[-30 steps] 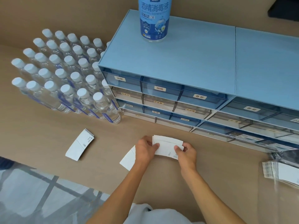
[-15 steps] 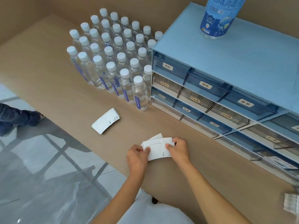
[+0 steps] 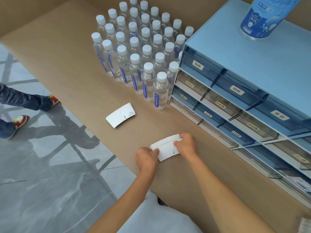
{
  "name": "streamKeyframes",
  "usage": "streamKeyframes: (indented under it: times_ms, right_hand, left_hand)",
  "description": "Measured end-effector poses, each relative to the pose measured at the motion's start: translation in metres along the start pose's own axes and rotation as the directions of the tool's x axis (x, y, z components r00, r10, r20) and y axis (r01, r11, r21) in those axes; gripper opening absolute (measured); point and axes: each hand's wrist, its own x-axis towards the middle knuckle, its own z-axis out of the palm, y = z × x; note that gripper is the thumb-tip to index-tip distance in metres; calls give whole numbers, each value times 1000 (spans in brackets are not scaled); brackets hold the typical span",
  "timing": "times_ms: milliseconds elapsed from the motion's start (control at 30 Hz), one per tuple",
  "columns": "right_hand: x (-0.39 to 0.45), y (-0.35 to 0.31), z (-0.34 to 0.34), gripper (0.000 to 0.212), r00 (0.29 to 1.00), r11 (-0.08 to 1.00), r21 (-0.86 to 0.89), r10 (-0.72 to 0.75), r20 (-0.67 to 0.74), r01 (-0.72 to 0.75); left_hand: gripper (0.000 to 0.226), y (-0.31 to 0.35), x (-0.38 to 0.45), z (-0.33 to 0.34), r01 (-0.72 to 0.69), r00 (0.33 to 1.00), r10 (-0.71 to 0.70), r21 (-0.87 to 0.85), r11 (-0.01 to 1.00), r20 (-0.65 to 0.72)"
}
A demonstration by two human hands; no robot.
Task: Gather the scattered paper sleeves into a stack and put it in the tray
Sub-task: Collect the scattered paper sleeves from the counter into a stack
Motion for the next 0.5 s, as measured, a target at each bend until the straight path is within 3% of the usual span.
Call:
streamKeyframes:
  times_ms: [400,500]
  right_hand:
    - [-2,16,2,23,1000,997,79,13,0,-13]
    - [-5,20,1,21,1000,990,142,8,-6,-7]
  left_hand:
    - [15,2,4,-2,-25,999,26,-45,999,21]
    - [22,1,4,-4,-27,999,29,-57,998,27]
